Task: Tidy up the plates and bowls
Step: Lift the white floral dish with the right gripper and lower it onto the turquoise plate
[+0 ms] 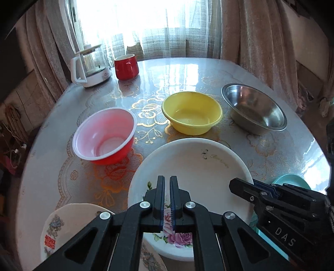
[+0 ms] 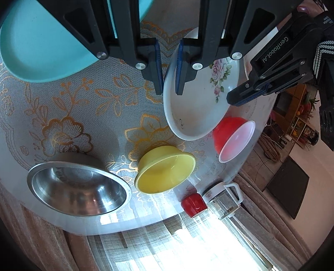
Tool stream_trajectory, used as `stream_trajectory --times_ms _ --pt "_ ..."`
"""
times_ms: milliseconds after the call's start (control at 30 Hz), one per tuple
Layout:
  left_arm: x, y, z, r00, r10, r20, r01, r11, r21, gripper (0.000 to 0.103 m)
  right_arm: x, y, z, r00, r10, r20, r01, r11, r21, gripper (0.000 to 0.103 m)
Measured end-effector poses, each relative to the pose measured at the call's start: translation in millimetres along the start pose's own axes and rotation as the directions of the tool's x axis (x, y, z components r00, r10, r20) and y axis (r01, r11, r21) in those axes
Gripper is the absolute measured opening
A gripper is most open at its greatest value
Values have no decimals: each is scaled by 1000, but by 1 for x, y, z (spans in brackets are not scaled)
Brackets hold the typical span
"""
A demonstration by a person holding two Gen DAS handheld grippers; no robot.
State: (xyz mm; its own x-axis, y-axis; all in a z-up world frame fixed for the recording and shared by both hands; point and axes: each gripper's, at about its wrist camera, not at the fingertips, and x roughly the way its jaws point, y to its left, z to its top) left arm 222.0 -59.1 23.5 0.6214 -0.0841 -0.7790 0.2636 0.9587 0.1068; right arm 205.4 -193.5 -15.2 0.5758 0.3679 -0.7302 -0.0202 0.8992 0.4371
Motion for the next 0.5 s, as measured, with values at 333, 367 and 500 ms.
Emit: stream_trajectory --times_ms 333,367,500 --pt "32 43 3 991 26 -131 -42 992 -119 5 21 -14 -6 997 -7 -78 12 998 58 10" --pt "39 50 2 987 35 -155 -57 989 -139 7 21 -16 -6 997 -1 -77 6 998 66 10" --pt "47 67 4 982 50 -183 -85 979 -185 44 20 -14 -7 997 -11 -70 15 998 53 10"
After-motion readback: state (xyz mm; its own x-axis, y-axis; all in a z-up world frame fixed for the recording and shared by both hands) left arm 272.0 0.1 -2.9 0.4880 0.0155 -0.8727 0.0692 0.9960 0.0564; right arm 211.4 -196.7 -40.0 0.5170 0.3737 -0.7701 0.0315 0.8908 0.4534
